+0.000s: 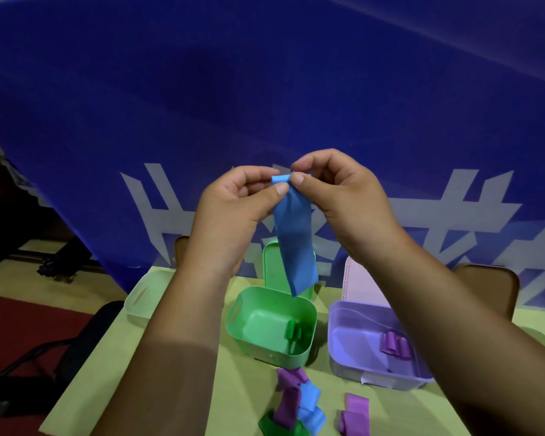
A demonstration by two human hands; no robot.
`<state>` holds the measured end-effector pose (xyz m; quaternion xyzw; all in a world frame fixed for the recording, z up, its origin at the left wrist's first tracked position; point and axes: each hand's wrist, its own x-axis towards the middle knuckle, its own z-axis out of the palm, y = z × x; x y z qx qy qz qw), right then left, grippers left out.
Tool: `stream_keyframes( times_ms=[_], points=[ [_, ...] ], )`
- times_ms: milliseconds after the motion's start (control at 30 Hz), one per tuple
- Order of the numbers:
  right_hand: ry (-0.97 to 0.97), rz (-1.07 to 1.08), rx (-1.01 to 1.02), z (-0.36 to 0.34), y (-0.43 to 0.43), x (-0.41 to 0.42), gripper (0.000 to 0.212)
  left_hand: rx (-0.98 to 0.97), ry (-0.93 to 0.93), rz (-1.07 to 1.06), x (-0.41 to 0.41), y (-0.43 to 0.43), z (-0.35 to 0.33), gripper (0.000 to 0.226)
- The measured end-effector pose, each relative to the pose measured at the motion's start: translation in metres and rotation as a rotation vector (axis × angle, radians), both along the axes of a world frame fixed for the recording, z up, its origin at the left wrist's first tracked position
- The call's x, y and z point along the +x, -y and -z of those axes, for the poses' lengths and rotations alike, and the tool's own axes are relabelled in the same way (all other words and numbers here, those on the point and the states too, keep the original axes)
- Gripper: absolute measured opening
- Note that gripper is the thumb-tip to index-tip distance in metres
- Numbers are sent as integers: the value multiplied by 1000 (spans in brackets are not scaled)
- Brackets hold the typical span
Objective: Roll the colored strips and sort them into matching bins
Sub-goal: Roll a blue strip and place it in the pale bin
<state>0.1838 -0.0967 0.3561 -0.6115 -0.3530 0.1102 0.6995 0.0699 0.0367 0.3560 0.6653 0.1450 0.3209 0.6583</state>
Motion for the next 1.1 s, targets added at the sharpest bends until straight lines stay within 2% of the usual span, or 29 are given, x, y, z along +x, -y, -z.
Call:
stream_keyframes(
  times_ms=[433,867,967,1100],
  points=[
    [24,9,-20,-2,9,-2,18,5,-104,35,0,1,-5,25],
    [18,-10,2,2,10,-7,25,19,-105,15,2,1,1,16],
    [-38,-11,-3,6,8,-5,25,44,-90,-2,2,1,3,16],
    [-156,-2,-13,13,6,-1,15,65,-70,-1,1,1,0,18]
  ],
)
